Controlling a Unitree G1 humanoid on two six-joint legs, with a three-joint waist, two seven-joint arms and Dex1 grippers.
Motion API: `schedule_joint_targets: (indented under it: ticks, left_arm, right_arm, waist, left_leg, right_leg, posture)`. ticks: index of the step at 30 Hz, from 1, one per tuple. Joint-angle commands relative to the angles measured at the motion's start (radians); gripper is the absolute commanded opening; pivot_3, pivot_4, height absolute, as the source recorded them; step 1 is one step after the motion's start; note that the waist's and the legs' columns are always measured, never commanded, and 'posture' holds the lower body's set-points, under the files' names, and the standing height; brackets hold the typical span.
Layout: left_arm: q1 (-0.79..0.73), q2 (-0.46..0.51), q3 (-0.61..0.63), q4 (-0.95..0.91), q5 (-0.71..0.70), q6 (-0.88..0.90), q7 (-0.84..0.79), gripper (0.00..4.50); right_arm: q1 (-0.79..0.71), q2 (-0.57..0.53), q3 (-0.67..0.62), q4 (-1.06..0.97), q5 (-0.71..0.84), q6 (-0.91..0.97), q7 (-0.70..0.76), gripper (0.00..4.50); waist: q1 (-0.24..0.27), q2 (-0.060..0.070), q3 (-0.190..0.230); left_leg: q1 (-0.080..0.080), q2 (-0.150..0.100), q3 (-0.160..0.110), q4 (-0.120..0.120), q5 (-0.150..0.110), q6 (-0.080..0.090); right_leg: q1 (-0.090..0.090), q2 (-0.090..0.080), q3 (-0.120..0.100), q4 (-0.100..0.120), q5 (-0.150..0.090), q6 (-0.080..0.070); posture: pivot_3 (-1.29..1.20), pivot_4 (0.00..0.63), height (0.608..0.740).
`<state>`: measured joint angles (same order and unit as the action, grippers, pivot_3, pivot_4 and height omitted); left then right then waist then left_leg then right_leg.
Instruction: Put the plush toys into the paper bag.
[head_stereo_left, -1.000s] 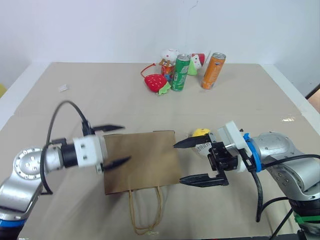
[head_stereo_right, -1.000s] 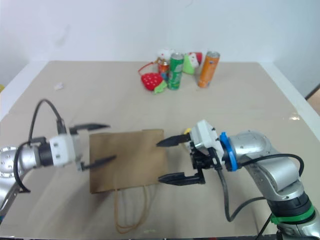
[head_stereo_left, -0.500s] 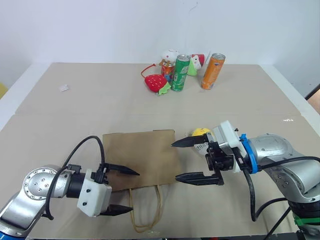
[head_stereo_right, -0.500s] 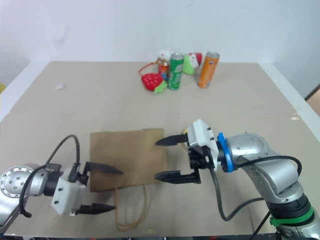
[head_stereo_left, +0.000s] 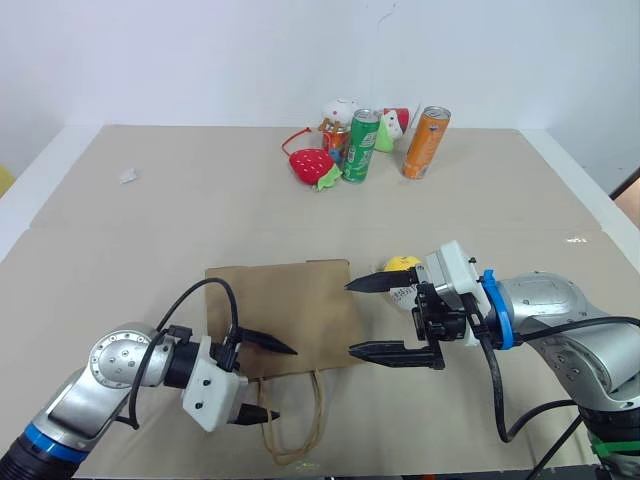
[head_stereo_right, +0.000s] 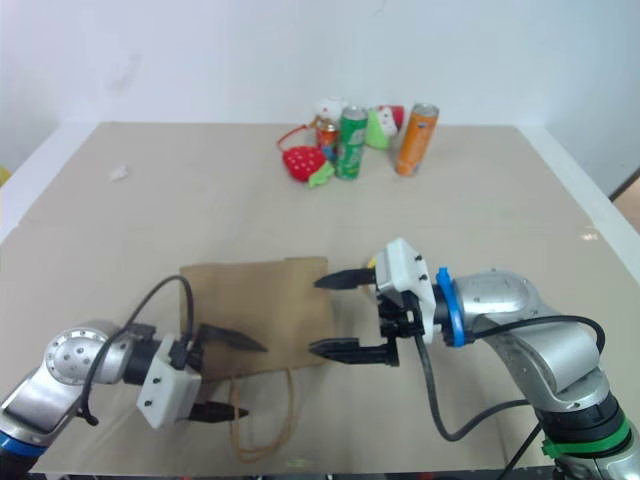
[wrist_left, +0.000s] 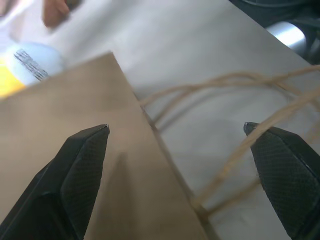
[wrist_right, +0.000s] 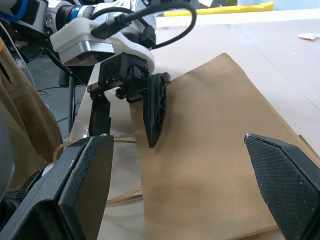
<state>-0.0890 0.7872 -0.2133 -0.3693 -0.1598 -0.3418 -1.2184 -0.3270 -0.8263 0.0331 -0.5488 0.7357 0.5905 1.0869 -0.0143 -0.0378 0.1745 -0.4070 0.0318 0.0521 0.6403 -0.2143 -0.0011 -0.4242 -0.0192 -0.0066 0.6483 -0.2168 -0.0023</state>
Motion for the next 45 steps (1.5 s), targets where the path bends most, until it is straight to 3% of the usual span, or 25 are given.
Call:
schedule_joint_targets:
  ticks: [1,8,9,17,27,34,37,39,43,44,45]
  left_arm:
    - [-0.028,-0.033,-0.016,-0.006,-0.024,0.029,0.032,3.61]
    - [-0.047,-0.060,-0.009,0.035,-0.038,0.067,0.057,0.38]
    - [-0.054,-0.067,-0.002,0.045,-0.044,0.078,0.064,0.10]
    - [-0.195,-0.133,0.076,0.237,-0.045,0.123,0.160,0.10]
    - [-0.257,-0.195,0.154,0.087,-0.289,0.476,0.254,0.10]
    - [-0.293,-0.225,0.195,0.052,-0.342,0.605,0.344,0.10]
    - [-0.297,-0.232,0.197,0.047,-0.335,0.620,0.361,0.00]
    - [-0.298,-0.236,0.194,0.044,-0.328,0.623,0.372,0.00]
    - [-0.300,-0.254,0.192,0.036,-0.323,0.638,0.410,0.00]
    - [-0.302,-0.261,0.194,0.035,-0.323,0.644,0.422,0.00]
    - [-0.307,-0.268,0.197,0.033,-0.325,0.650,0.434,0.00]
  right_arm:
    - [0.001,-0.002,-0.025,-0.032,-0.003,-0.021,-0.002,4.50]
    - [0.006,-0.002,-0.023,-0.027,-0.021,-0.036,0.002,4.50]
    - [0.005,-0.001,-0.022,-0.025,-0.023,-0.037,0.001,4.50]
    - [0.010,0.010,-0.024,0.017,-0.055,-0.064,-0.001,4.50]
    - [0.045,0.085,-0.016,0.159,-0.157,-0.114,-0.097,4.50]
    - [-0.024,0.207,0.038,0.188,-0.187,-0.040,-0.218,4.50]
    - [-0.047,0.243,0.072,0.197,-0.214,-0.024,-0.250,3.82]
    - [-0.064,0.269,0.094,0.206,-0.230,-0.016,-0.271,2.88]
    - [-0.114,0.336,0.120,0.234,-0.249,0.002,-0.318,1.50]
    - [-0.125,0.351,0.123,0.242,-0.254,0.005,-0.326,0.69]
    - [-0.136,0.365,0.128,0.252,-0.262,0.003,-0.335,0.50]
  waist:
    - [0.000,0.000,0.000]
    - [-0.001,0.000,0.000]
    - [-0.001,0.000,0.000]
    - [-0.002,0.000,0.000]
    - [-0.005,-0.001,0.000]
    - [-0.006,0.000,0.000]
    - [-0.006,0.000,0.000]
    - [-0.006,-0.001,0.000]
    - [-0.006,-0.001,0.000]
    - [-0.006,-0.001,0.000]
    - [-0.006,-0.001,0.000]
  left_leg:
    - [0.000,0.000,0.000,0.000,0.000,0.000]
    - [0.000,0.000,0.000,0.000,0.000,0.000]
    - [0.000,0.000,0.000,0.000,0.000,0.000]
    - [0.000,0.000,-0.001,0.002,0.001,0.001]
    - [-0.001,-0.001,0.000,0.002,0.000,0.001]
    - [0.000,0.000,0.000,0.003,0.001,0.000]
    - [0.000,0.000,0.000,0.003,0.002,0.000]
    - [0.000,0.000,0.000,0.003,0.002,0.000]
    - [0.000,-0.001,0.000,0.003,0.002,0.000]
    - [0.000,-0.001,0.000,0.004,0.002,0.000]
    - [0.000,-0.001,0.000,0.004,0.002,0.000]
  right_leg:
    - [0.000,0.000,0.000,0.000,0.000,0.000]
    - [0.000,0.001,0.000,0.000,0.000,0.000]
    - [0.000,0.001,0.000,0.000,0.000,0.000]
    - [0.001,0.002,0.000,0.001,0.001,0.002]
    - [0.001,0.001,0.002,0.001,0.002,0.003]
    - [0.001,0.003,0.003,0.003,0.003,0.003]
    - [0.001,0.003,0.003,0.003,0.003,0.003]
    - [0.001,0.003,0.003,0.003,0.003,0.003]
    - [0.000,0.003,0.004,0.003,0.003,0.003]
    - [0.000,0.003,0.004,0.003,0.003,0.003]
    - [0.000,0.003,0.004,0.003,0.003,0.003]
  posture:
    - [0.00,0.150,0.740]
    - [0.00,0.150,0.740]
    - [0.00,0.150,0.740]
    - [0.00,0.150,0.740]
    - [0.00,0.150,0.740]
    - [0.00,0.150,0.740]
    - [0.00,0.150,0.740]
    - [0.00,0.150,0.740]
    - [0.00,0.150,0.740]
    - [0.00,0.150,0.740]
    - [0.00,0.150,0.740]
